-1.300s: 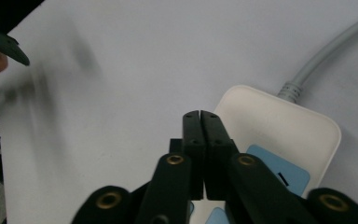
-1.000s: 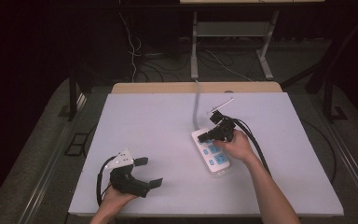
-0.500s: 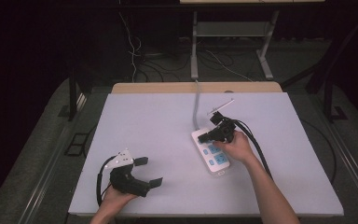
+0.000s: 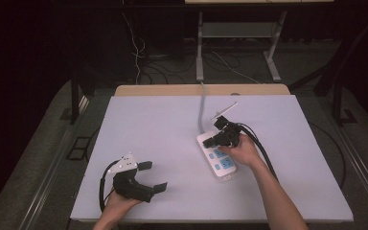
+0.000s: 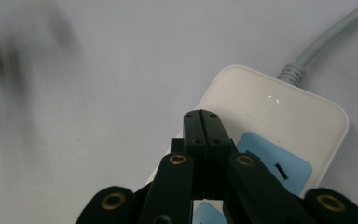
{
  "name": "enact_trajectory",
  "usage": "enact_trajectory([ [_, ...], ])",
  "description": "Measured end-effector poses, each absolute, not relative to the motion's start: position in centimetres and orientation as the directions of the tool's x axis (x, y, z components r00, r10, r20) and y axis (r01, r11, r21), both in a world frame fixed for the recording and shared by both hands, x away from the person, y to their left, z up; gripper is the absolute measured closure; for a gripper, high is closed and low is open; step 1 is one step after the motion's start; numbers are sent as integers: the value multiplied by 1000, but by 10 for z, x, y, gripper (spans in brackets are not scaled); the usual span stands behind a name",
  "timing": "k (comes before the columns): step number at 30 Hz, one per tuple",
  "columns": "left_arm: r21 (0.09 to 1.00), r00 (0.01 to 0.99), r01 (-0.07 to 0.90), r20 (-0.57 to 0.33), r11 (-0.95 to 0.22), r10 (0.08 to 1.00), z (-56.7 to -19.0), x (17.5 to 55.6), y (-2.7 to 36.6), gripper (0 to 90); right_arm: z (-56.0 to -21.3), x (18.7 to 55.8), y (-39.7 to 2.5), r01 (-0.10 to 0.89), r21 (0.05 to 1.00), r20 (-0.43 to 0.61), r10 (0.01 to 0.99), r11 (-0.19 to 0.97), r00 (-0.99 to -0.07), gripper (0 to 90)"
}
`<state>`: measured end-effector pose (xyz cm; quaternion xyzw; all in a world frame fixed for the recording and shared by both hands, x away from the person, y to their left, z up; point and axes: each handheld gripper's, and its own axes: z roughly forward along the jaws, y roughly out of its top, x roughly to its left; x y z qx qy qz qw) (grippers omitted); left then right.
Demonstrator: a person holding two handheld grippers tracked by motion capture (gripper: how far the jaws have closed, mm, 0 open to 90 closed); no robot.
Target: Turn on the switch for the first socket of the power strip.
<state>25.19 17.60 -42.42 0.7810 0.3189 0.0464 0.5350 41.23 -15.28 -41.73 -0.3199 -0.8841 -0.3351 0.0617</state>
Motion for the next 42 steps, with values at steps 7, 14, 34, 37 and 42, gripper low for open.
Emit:
enact_trajectory([
  [7,863,794,449,-268,-230,546,-424,252,174,0,-418,411,-154,613,555,326,532,562,-782,900],
  [14,862,799,448,-267,-236,539,-424,252,172,0,-409,417,-140,627,462,295,558,627,-775,900],
  [34,862,795,453,-275,-228,541,-425,255,175,0,-410,417,-140,611,481,310,530,629,-789,900],
  [37,863,796,450,-272,-229,540,-425,254,175,0,-409,417,-141,605,489,307,525,628,-794,900],
  [42,862,796,452,-274,-228,540,-425,254,175,0,-407,416,-138,591,512,305,512,623,-803,900],
])
